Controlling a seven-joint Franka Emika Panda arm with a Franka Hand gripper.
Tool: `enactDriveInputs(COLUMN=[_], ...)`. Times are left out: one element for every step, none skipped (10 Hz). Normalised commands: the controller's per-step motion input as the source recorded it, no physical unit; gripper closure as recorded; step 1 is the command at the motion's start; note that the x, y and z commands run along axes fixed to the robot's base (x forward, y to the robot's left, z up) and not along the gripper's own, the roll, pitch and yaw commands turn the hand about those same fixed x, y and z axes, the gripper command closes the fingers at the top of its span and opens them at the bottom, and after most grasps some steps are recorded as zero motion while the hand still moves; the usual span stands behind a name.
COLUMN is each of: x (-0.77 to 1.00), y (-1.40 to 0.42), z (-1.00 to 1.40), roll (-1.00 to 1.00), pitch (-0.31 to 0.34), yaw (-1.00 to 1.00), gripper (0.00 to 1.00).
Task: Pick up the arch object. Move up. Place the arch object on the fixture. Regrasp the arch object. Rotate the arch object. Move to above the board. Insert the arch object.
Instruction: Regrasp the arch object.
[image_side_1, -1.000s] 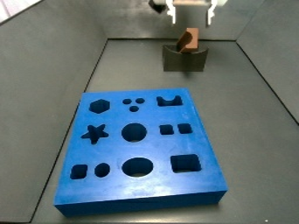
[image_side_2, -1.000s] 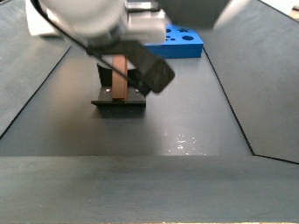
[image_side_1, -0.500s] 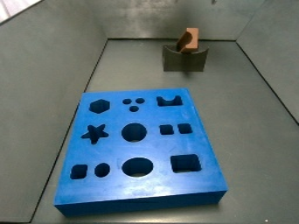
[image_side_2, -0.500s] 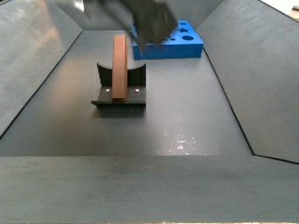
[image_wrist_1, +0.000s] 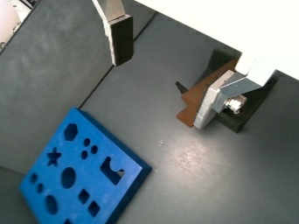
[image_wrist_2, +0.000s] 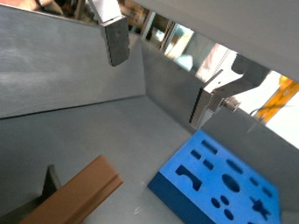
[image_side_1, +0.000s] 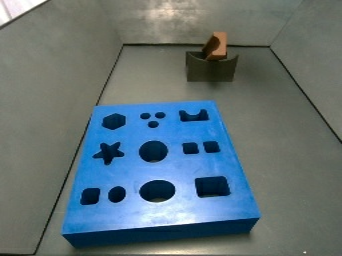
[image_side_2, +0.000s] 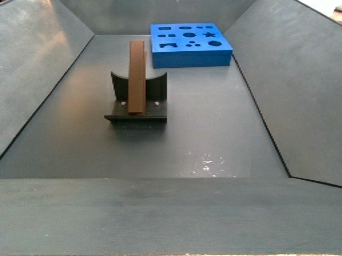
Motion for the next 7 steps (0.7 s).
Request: enactDriveInputs(x=[0.00,0.00,0.00,0.00,0.01,0.01,0.01], y=[-0.26,-0.11,-0.02,-0.02,-0.01,-0.02,-0.02], z=[0.04,0.02,0.01,0.01,0.01,0.01,0.01], roll=[1.00,1.00,1.00,1.00,1.00,1.00,1.00], pitch=[0.031,0.030,0.029,0.027,0.025,0.025,0.028], yaw=[0.00,0.00,0.00,0.00,0.01,0.01,0.01], gripper=[0.00,0.00,0.00,0.00,0.00,0.00,0.00])
